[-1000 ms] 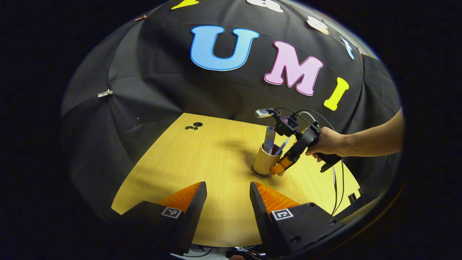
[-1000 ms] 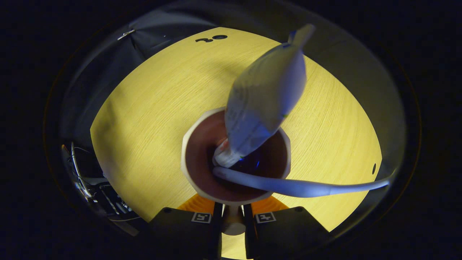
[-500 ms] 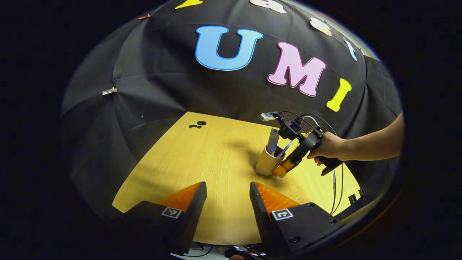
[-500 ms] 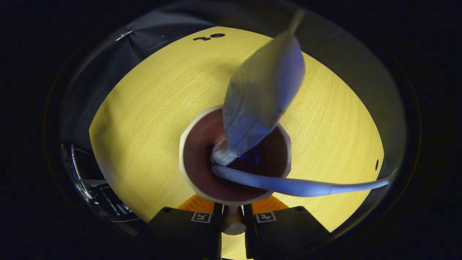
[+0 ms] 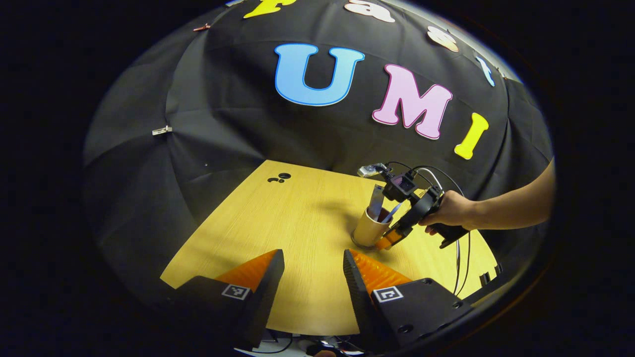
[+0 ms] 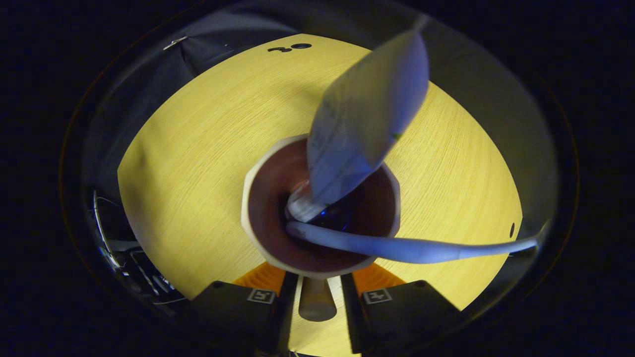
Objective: Put the toothbrush and toothpaste on the desktop into the cup, then pick up the cup and place it on the coaster on the desktop.
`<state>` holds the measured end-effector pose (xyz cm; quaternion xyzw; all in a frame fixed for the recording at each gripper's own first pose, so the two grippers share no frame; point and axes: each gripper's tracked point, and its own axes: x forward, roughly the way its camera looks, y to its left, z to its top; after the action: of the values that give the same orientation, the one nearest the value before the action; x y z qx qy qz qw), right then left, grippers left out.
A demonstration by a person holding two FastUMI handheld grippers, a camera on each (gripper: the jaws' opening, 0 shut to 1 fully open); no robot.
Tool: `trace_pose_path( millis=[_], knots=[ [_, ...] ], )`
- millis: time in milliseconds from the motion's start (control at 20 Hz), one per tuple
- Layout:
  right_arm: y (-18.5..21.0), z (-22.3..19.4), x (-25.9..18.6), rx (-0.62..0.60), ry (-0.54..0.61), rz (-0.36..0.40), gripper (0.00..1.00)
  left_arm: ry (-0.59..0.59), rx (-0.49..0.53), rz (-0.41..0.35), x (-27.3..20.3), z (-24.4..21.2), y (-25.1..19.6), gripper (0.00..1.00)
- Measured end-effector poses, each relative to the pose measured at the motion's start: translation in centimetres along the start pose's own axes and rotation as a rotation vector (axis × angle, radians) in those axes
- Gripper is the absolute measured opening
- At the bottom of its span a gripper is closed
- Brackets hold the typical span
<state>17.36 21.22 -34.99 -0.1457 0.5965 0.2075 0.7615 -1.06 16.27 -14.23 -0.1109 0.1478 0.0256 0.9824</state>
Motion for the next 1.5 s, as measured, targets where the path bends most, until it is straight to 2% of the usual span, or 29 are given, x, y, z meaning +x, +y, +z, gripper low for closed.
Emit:
trace_pose_path(
  millis=[100, 200, 400, 700, 850, 1050, 1250, 1500],
  knots=[
    [0.3, 1.0, -0.4, -0.008, -0.041, -0.007, 0.65, -0.003, 0.009, 0.000, -0.6, -0.3, -0.5, 0.75],
    [0.2, 1.5, -1.6, 0.008, -0.082, -0.013, 0.63, 0.000, 0.021, 0.000, -1.0, -0.6, -0.8, 0.75],
    [-0.2, 1.9, -4.3, 0.038, -0.155, -0.014, 0.80, -0.001, 0.045, -0.024, -0.9, -0.6, -2.0, 0.75],
    [-2.0, 2.0, -8.8, 0.048, -0.295, -0.064, 0.81, -0.009, 0.086, -0.074, -1.0, -0.2, -3.8, 0.75],
    [-2.1, 2.3, -12.0, 0.074, -0.414, -0.072, 0.81, -0.009, 0.109, -0.101, -1.2, 0.0, -4.7, 0.75],
    [-1.4, 2.4, -17.8, 0.096, -0.631, -0.069, 0.82, -0.013, 0.138, -0.135, -1.4, 0.0, -5.9, 0.75],
    [-1.2, 0.5, -23.5, 0.143, -0.801, -0.093, 0.82, -0.032, 0.188, -0.174, -1.0, 0.9, -7.5, 0.75],
    [-2.4, -2.4, -29.6, 0.251, -0.951, -0.119, 0.83, -0.059, 0.215, -0.237, -0.7, 2.3, -10.6, 0.75]
  ],
)
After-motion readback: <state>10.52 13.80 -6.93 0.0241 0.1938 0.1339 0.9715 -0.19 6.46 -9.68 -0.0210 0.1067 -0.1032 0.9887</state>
